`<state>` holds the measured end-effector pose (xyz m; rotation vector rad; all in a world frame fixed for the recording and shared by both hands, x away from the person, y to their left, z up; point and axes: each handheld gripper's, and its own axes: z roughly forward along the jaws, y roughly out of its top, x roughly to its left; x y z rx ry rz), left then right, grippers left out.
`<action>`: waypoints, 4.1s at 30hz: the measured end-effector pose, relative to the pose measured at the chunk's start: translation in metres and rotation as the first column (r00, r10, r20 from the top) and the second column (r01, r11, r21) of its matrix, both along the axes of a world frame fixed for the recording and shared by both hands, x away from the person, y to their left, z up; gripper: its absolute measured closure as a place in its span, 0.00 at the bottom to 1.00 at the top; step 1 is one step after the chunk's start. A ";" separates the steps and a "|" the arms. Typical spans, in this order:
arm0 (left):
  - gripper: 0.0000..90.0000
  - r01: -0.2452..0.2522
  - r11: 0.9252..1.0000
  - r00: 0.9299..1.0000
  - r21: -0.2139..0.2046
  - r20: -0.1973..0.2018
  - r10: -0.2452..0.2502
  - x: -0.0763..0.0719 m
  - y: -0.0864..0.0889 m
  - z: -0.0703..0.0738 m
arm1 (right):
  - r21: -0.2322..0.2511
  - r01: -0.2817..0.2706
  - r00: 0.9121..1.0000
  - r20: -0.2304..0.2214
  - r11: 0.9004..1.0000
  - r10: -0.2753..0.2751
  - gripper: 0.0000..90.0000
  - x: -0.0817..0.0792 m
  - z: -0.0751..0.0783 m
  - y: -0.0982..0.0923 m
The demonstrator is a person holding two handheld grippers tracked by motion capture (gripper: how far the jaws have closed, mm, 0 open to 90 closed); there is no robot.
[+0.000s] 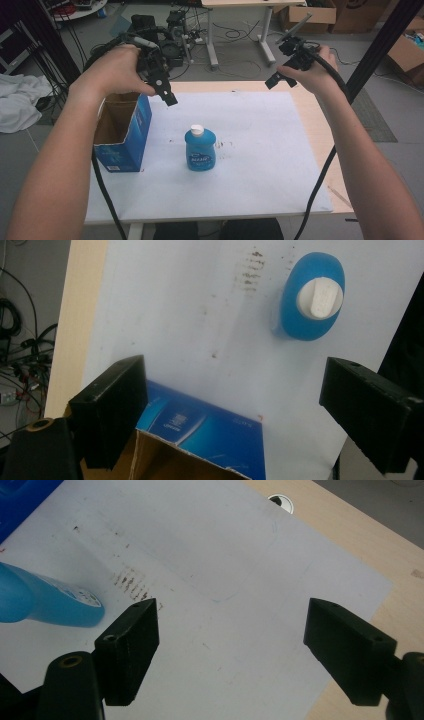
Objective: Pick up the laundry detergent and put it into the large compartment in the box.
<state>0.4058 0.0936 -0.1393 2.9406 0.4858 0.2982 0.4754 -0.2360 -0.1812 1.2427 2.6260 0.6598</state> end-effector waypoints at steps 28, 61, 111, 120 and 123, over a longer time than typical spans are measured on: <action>0.14 0.168 0.983 0.984 0.070 -0.074 -0.162 -0.013 -0.047 -0.034 | -0.001 -0.007 1.000 0.003 1.000 0.007 0.24 -0.004 -0.006 -0.002; 0.14 0.234 0.967 0.963 0.100 -0.163 -0.216 -0.016 -0.075 -0.105 | 0.000 -0.002 1.000 0.003 1.000 0.002 0.24 -0.005 -0.012 -0.007; 0.23 0.235 0.964 0.956 0.127 -0.208 -0.206 -0.011 -0.082 -0.145 | 0.003 -0.005 1.000 -0.004 1.000 0.005 0.24 -0.005 -0.020 -0.010; 0.24 0.231 0.964 0.958 0.128 -0.204 -0.202 -0.012 -0.081 -0.144 | 0.000 -0.008 1.000 -0.003 1.000 0.008 0.24 -0.005 -0.020 -0.008; 0.25 0.227 0.966 0.959 0.127 -0.202 -0.199 -0.012 -0.081 -0.145 | 0.002 -0.006 1.000 -0.005 1.000 0.006 0.24 -0.005 -0.020 -0.009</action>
